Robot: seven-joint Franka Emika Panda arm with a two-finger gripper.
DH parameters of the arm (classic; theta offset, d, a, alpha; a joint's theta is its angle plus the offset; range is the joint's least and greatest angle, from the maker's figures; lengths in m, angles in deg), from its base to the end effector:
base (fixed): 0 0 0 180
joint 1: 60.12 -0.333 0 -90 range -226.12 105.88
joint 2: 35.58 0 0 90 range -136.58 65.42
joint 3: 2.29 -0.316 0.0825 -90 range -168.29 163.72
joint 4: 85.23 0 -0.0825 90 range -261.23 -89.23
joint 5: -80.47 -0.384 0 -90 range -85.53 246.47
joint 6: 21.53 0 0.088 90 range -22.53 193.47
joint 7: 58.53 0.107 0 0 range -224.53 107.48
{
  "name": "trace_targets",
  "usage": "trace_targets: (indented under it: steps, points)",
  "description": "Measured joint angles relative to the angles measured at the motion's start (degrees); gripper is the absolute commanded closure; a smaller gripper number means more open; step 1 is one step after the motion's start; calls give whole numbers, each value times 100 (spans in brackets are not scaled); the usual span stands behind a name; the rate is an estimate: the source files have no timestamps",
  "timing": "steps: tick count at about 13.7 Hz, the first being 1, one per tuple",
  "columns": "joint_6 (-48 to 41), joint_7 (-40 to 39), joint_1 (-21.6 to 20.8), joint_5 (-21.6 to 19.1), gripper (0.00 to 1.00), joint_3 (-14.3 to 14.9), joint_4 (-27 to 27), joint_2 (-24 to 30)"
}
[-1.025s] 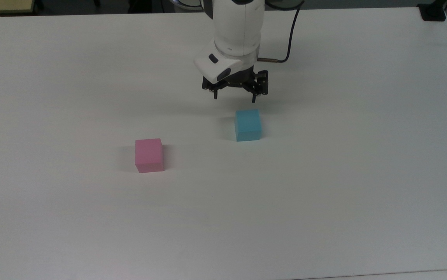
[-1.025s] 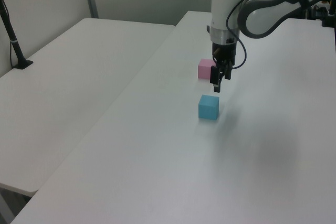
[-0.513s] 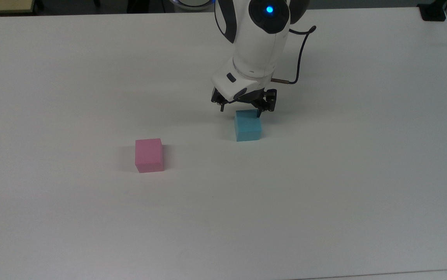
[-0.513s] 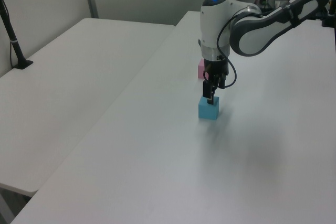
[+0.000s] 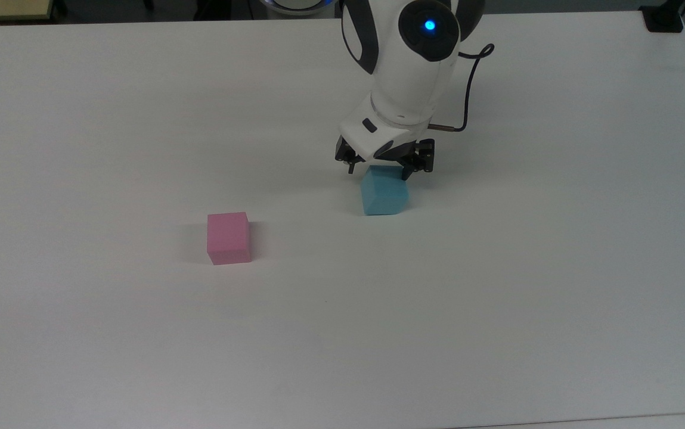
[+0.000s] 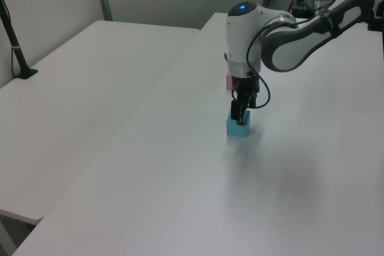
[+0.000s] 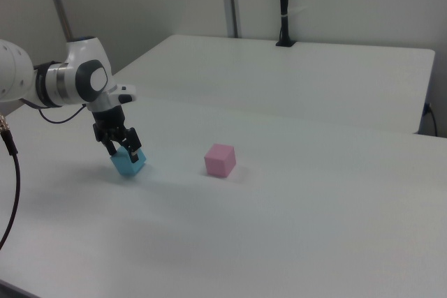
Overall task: Put blue cube on pink cube
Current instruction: 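Close the gripper around the light-blue cube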
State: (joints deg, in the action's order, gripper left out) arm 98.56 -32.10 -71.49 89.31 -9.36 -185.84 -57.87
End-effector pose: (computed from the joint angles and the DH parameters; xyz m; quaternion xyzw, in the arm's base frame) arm 0.6175 0.1912 0.3454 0.9983 -0.0335 -0.0045 0.0477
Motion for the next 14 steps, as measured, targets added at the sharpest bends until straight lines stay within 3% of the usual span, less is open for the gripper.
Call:
trace_targets:
  steps: [6, 14]
  points:
    - [-25, 5, -2, 32, 0, 21, 410, -5]
    - [-26, 5, -25, 93, 0, 20, 431, -229]
